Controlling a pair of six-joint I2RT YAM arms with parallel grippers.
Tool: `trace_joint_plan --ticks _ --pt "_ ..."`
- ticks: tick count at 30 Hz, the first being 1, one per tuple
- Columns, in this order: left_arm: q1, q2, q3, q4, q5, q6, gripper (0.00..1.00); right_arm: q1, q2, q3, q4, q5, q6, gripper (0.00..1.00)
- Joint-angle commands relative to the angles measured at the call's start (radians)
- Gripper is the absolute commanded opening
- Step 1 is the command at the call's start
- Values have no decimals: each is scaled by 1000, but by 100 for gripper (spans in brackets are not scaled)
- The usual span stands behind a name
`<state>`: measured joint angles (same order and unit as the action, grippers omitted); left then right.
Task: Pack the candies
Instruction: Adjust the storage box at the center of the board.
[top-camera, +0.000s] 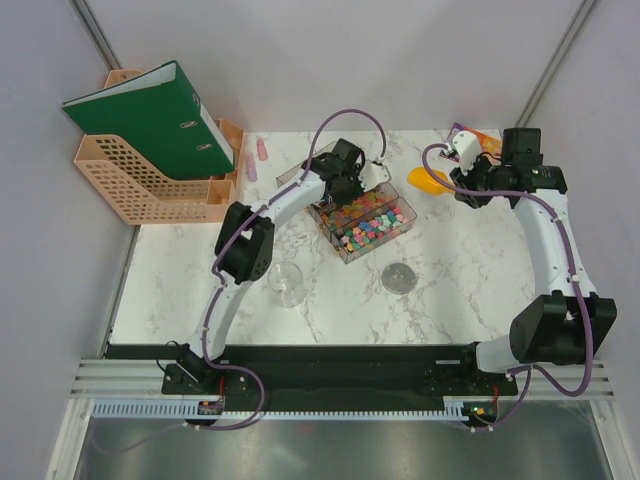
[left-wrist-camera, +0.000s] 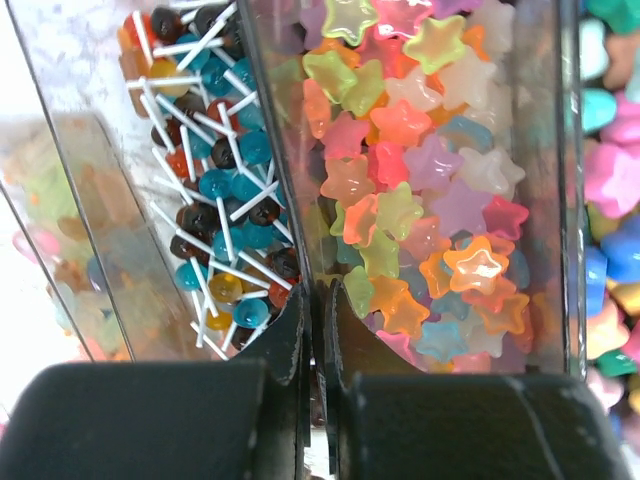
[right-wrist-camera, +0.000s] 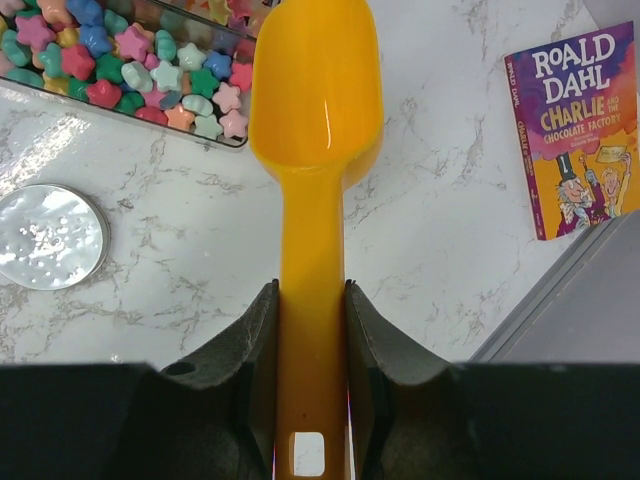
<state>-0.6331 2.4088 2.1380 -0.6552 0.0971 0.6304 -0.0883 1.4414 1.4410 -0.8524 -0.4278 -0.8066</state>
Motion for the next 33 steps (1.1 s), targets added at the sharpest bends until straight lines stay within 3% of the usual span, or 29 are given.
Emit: trace_joint_plan --ticks 1,8,14,18,23,26,33 --pt "1 -74 -65 -12 82 262 2 -2 -4 44 -13 -14 -37 0" --pt "1 -174 -205 8 262 410 2 -4 -18 33 -96 -8 -173 0" --pt "0 -151 -161 14 260 427 2 -2 4 87 -178 -38 -259 0" --pt "0 -122 -104 19 251 382 6 7 40 168 -302 -83 -328 0" --pt "-5 -123 -49 22 204 307 28 68 57 225 -428 -63 -396 0" --pt "-4 -189 -67 20 176 264 34 133 70 242 -542 -40 -421 0" --pt "62 -394 -144 11 129 51 35 245 88 237 -597 47 -379 0"
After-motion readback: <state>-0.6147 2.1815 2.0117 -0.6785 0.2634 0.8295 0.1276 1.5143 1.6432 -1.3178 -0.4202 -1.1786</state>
